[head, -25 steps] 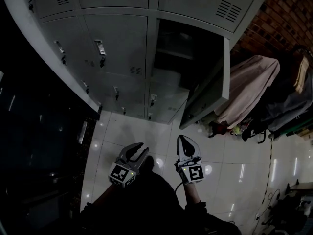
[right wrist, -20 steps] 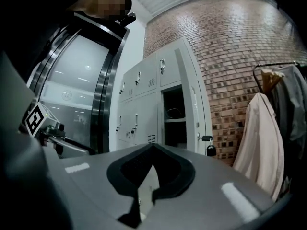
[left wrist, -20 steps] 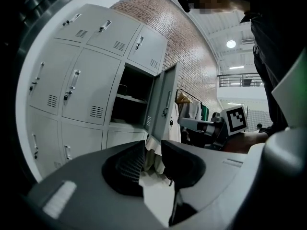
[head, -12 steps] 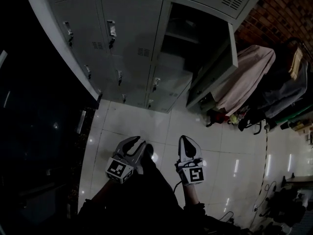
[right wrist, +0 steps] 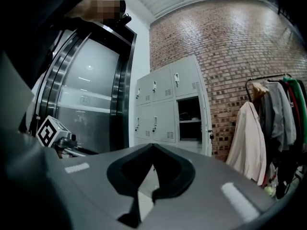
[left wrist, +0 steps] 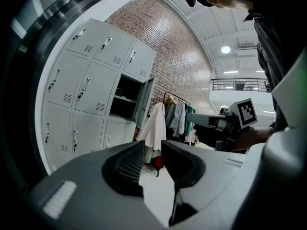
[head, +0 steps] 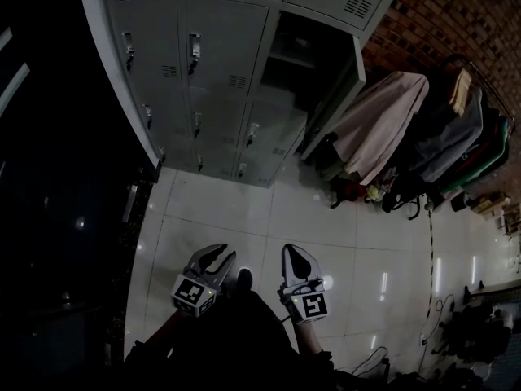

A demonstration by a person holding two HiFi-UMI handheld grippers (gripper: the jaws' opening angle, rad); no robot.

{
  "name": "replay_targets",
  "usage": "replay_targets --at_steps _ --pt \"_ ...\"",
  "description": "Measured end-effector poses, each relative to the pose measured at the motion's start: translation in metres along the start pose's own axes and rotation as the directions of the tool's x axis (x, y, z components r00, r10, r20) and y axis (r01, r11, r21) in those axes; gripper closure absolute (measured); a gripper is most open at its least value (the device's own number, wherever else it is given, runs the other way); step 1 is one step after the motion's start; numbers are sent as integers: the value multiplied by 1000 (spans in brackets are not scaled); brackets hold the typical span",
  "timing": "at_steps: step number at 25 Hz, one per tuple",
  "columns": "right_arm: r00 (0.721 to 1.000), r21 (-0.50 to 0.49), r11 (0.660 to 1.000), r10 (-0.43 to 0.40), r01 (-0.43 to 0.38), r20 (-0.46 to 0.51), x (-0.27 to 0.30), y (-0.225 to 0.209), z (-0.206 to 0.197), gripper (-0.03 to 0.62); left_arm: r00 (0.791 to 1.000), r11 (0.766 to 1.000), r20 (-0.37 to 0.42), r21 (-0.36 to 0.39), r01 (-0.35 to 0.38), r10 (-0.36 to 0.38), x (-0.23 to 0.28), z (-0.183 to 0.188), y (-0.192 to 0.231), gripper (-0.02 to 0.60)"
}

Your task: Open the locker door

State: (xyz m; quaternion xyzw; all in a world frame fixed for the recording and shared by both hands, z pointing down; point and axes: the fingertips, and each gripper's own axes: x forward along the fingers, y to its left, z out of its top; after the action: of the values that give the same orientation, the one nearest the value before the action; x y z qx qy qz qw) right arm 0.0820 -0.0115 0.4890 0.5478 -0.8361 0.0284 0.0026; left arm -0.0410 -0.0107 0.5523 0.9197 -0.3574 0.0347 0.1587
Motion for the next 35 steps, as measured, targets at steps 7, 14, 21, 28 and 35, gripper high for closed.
replay_targets --at_steps 7,14,21,28,35 --pt "1000 -14 1000 -25 25 -3 -43 -2 3 593 1000 1000 4 23 -15 15 -16 -10 -32 457" --pt "999 -37 998 -45 44 -9 -112 -26 -10 593 998 998 24 31 -53 52 -25 -19 -81 457" --pt "1000 -26 1000 -13 13 -5 -170 -28 -20 594 996 996 46 45 -83 81 -42 -37 -138 457" --pt "999 -30 999 28 -27 21 -192 -10 -17 594 997 996 23 45 -73 72 -58 -56 -173 457" --pt "998 -37 998 54 -54 22 -213 2 -22 594 998 997 42 69 -40 37 -55 -52 -196 457"
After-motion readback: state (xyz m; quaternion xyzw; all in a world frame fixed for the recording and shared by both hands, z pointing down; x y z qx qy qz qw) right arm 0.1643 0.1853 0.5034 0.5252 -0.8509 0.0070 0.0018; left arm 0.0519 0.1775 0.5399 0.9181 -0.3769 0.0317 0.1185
